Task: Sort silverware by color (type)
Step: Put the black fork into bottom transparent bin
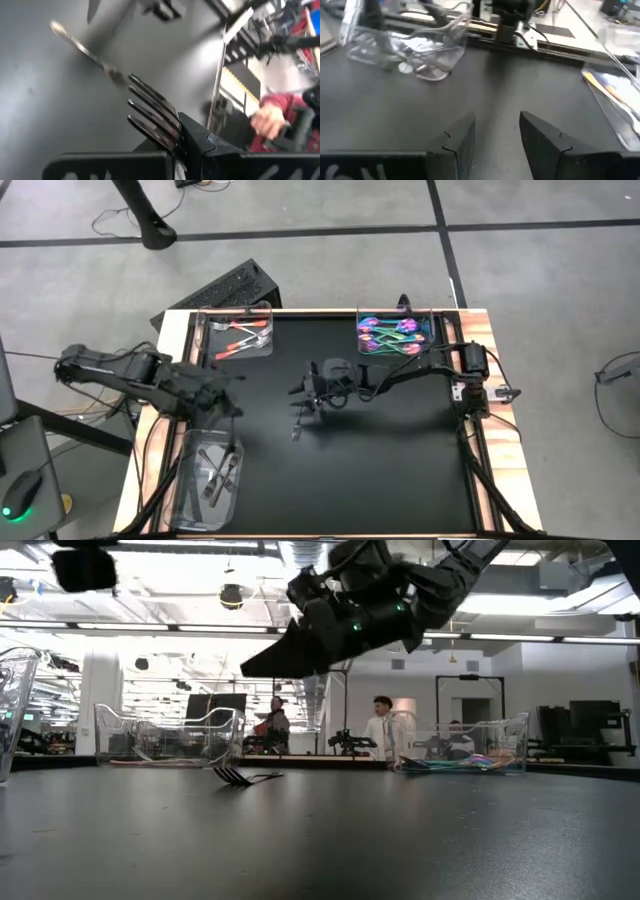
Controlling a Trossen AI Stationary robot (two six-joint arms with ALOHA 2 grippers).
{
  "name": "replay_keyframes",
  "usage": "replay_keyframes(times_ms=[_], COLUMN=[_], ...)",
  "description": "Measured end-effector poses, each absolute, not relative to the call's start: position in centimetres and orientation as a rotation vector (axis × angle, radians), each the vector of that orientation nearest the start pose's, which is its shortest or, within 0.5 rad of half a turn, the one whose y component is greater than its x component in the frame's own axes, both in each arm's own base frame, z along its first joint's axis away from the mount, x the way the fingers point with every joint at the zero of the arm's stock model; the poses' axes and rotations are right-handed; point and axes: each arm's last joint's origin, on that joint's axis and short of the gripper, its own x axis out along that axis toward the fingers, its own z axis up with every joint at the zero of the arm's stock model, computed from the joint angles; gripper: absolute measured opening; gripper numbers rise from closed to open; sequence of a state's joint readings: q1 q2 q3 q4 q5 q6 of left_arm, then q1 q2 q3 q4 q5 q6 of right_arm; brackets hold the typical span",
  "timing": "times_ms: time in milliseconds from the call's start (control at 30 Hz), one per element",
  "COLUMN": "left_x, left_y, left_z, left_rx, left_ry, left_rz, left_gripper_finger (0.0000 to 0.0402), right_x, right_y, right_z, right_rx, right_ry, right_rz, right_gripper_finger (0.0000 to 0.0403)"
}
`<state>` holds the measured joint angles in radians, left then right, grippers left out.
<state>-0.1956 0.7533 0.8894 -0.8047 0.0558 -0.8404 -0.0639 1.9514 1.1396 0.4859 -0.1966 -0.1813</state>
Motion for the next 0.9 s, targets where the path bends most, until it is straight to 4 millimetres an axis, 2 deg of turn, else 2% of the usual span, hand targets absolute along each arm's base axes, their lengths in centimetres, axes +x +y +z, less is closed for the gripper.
replay_keyframes(times_ms=[133, 333, 467, 633, 733, 900], left_x=[12.4, 11.4, 11.5, 11.1, 10.9, 10.9], left_y=[-4.0, -5.5, -6.9, -8.1, -8.6, -9.1], left_z=[31.2, 27.4, 25.6, 24.1, 23.8, 23.8], left_rx=[-0.8, -0.898, -0.978, -1.021, -1.023, -0.999], left_ry=[0.847, 1.061, 1.098, 1.177, 1.221, 1.22], left_rz=[0.079, 0.263, 0.235, 0.214, 0.192, 0.16], left_gripper_finger=[0.0, 0.0, 0.0, 0.0, 0.0, 0.0004], right_x=[42.7, 42.6, 42.4, 43.1, 44.6, 45.8], right_y=[-1.9, -2.0, -1.8, -1.9, -1.9, -1.9], right_z=[19.0, 18.7, 18.4, 15.5, 14.4, 12.7], right_rx=[-0.206, -0.222, -0.247, -0.261, -0.271, -0.284], right_ry=[0.336, 0.421, 0.454, 0.508, 0.506, 0.694], right_rz=[0.211, 0.283, 0.311, 0.352, 0.387, 0.47], right_gripper_finger=[0.0169, 0.0166, 0.0166, 0.0166, 0.0166, 0.0166])
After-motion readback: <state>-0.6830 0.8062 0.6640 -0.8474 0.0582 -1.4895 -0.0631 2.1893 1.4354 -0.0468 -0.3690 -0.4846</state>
